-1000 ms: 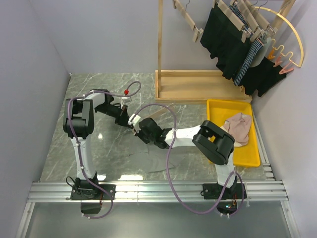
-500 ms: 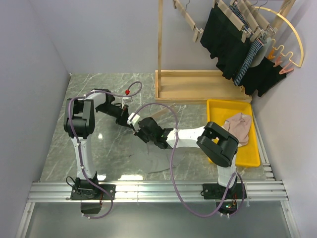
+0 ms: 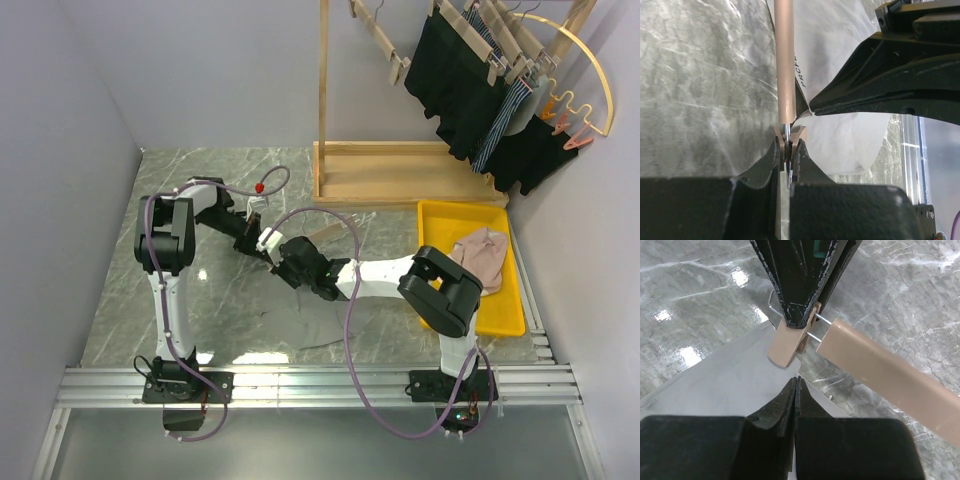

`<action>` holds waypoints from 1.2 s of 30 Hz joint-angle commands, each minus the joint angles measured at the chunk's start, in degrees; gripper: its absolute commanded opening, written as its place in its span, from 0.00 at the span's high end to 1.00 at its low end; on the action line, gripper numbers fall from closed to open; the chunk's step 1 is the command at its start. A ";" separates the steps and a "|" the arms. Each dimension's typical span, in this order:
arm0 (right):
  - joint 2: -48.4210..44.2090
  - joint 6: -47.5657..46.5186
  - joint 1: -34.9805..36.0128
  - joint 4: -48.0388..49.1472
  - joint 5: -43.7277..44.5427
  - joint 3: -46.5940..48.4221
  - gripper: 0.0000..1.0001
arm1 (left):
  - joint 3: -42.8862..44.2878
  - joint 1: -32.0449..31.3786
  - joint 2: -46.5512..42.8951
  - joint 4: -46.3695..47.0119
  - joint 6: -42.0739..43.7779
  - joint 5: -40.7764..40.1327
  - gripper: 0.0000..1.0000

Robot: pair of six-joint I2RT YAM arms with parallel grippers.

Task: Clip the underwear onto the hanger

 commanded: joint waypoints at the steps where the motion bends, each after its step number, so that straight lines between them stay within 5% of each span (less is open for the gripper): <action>1: -3.08 -0.45 0.40 0.76 0.53 0.10 1.00 | 1.64 -1.07 -0.28 -3.75 4.79 1.57 1.00; 17: -4.31 -0.19 0.58 0.14 1.58 -0.52 1.00 | 0.93 -3.35 -0.89 -3.75 4.88 0.60 0.97; 27: -3.96 -0.19 0.49 0.32 1.76 -0.60 1.00 | 0.93 -3.27 -0.80 -3.75 4.00 0.16 0.62; 36: -3.61 -0.19 0.40 0.32 1.67 -0.52 1.00 | 1.90 -2.65 -0.36 -3.39 2.68 0.42 0.51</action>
